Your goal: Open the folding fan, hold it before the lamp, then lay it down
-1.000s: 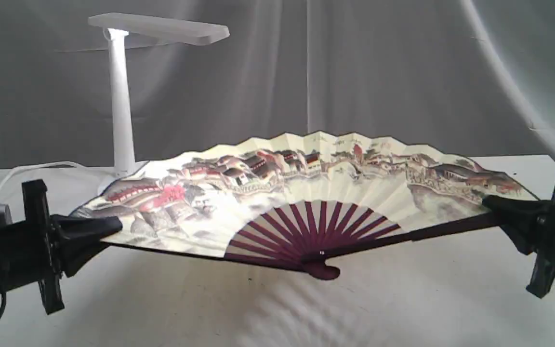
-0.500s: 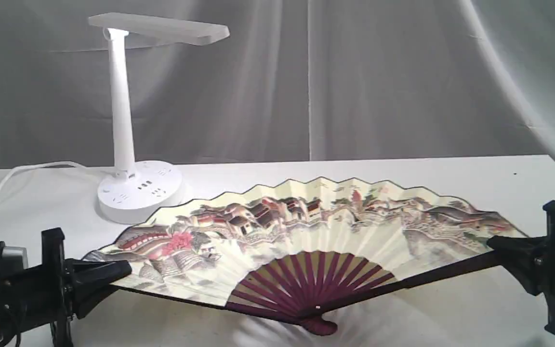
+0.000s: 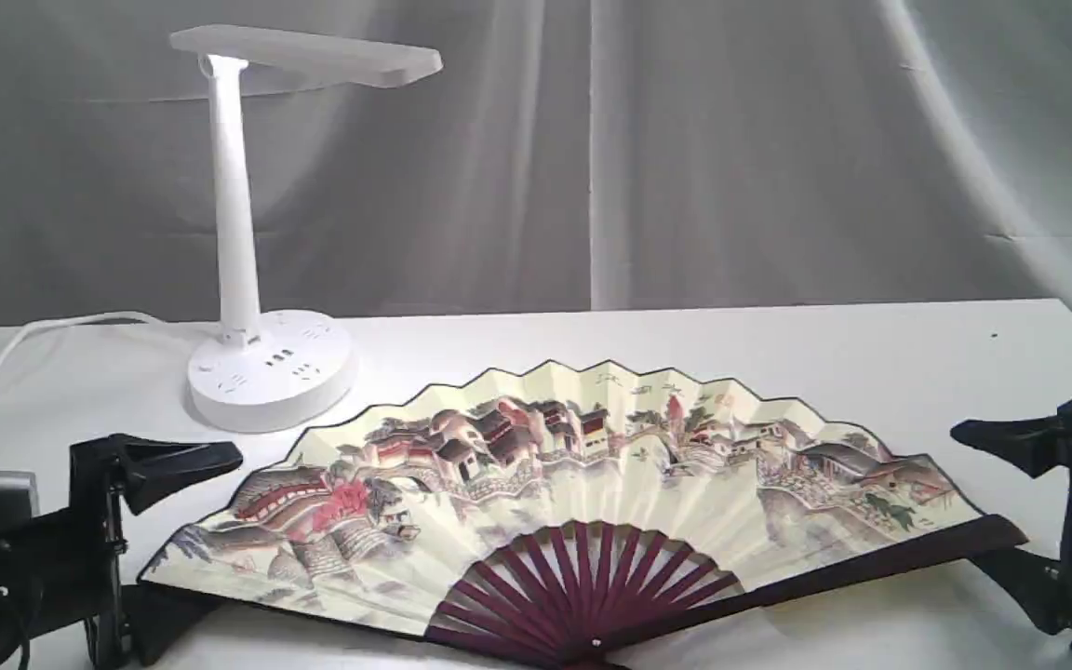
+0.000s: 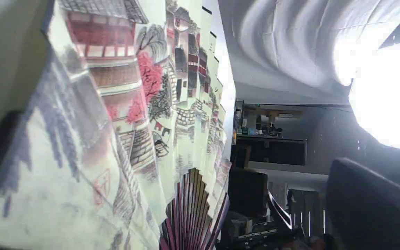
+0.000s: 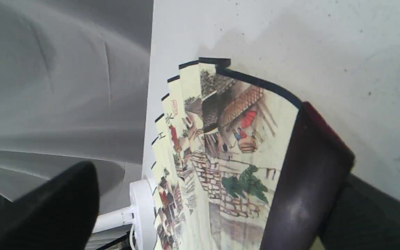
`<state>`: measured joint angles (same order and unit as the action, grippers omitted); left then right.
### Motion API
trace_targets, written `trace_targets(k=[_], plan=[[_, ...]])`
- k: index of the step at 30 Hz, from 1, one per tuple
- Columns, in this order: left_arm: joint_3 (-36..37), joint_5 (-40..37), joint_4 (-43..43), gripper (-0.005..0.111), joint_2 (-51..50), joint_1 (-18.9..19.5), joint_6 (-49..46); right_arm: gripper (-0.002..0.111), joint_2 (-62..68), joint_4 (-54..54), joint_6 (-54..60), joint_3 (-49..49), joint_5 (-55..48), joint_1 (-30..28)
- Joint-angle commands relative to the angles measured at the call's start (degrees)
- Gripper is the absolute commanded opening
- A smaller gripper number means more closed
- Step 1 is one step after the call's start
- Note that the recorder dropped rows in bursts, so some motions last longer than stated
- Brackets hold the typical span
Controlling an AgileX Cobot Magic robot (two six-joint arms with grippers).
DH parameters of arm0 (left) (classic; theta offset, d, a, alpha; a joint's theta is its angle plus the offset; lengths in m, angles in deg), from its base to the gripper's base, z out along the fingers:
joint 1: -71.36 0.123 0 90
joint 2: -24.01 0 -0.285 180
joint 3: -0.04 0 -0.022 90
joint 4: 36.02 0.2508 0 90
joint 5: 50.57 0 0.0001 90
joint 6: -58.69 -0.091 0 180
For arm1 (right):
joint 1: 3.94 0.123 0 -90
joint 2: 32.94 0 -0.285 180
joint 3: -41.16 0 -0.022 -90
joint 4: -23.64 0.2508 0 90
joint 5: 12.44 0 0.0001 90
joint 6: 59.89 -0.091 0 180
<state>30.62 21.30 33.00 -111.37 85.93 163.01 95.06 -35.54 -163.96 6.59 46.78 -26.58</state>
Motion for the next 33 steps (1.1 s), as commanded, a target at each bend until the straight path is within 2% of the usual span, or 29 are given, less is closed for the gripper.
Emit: trace_targets(k=[1,6,12,15,19,21,22,24,29,33], plan=[[-0.3,-1.9,2.0,0.104,0.3,3.1,-1.2,0.083,-0.5,-1.0,0.2,0.1,1.8,-0.2],[-0.3,-1.9,5.8,0.104,2.2,9.5,-2.4,0.083,-1.4,-2.6,1.4,0.1,1.9,-2.4],[-0.3,-1.9,4.0,0.104,3.9,11.4,-3.5,0.083,-3.0,-5.3,3.4,0.1,2.3,-10.2],[-0.3,-1.9,1.1,0.098,6.1,12.1,-4.6,0.083,-4.3,-5.5,10.9,0.1,2.5,-12.5],[-0.7,-1.9,-3.0,0.073,11.1,13.6,-5.5,0.083,-6.0,-1.5,22.5,0.1,6.3,-13.3],[-2.0,-1.9,-2.5,0.052,14.3,14.1,-6.0,0.083,-6.1,0.5,27.2,0.1,10.7,-13.3],[-2.5,-1.9,-2.5,0.047,15.0,14.1,-6.4,0.082,-6.1,1.4,30.1,0.1,10.7,-13.3],[-3.8,-1.9,-2.5,0.029,17.5,14.1,-8.1,0.08,-6.9,2.8,32.9,0.1,10.7,-13.3],[-5.7,-1.9,-0.5,0.008,22.6,14.1,-13.1,0.074,-10.2,4.4,41.7,0.1,10.7,-12.7],[-7.4,-2.1,4.7,0.004,26.5,13.2,-16.2,0.07,-14.2,2.1,45.6,2.1,10.7,-8.2]])
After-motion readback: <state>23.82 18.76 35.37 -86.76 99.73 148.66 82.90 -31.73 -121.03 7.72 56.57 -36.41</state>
